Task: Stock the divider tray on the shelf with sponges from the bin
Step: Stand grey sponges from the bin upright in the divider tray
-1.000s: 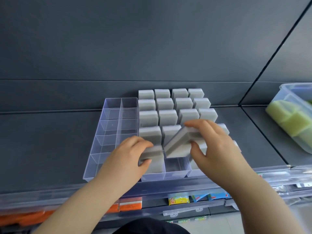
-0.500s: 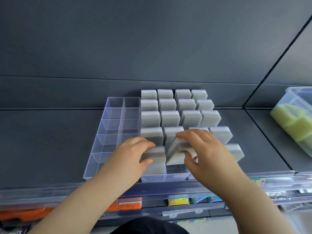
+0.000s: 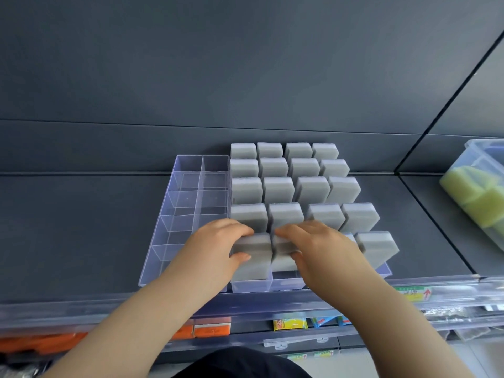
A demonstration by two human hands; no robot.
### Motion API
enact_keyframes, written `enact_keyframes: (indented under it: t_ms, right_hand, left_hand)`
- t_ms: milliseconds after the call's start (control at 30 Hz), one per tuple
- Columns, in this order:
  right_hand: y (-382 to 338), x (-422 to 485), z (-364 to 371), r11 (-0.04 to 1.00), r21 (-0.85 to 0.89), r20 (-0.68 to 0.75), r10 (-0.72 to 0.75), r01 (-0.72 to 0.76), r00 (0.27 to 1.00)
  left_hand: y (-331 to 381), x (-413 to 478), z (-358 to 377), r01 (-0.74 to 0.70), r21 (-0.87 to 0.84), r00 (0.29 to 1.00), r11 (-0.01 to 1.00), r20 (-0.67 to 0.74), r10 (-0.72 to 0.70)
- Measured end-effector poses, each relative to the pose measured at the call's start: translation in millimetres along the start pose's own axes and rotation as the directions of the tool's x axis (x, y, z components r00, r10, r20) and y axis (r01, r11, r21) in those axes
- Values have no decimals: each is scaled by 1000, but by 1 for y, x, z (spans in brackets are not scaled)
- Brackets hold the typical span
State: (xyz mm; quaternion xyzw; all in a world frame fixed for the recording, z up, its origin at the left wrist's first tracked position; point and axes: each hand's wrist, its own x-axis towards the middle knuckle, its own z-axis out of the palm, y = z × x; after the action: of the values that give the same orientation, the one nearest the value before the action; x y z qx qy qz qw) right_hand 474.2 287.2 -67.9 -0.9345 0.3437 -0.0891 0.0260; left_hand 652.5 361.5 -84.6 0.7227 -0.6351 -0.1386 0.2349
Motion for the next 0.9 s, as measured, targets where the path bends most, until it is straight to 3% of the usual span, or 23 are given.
enact_keyframes:
  t_ms: [167, 400, 567, 700, 900]
  right_hand:
    - [0, 6, 5, 996, 25, 136, 83, -87, 987]
    - [-1, 8, 10, 995, -32, 139, 98, -94, 985]
    - [-5, 2, -1, 992, 65, 102, 105, -111, 989]
    - [-4, -9, -13, 965, 192, 2, 182, -179, 983]
    - [32, -45, -36, 928, 245, -217, 336, -282, 917]
  left_hand:
    - [-1, 0, 0, -20, 6, 1000, 1000, -2, 20]
    - [-2, 0, 1, -53, -6, 999, 999, 1, 53]
    - [-2, 2, -3, -90, -45, 995, 995, 39, 92]
    - [0, 4, -9, -159, -6, 987, 987, 12, 159]
    - [30, 13, -10, -308, 220, 931, 926, -129, 341]
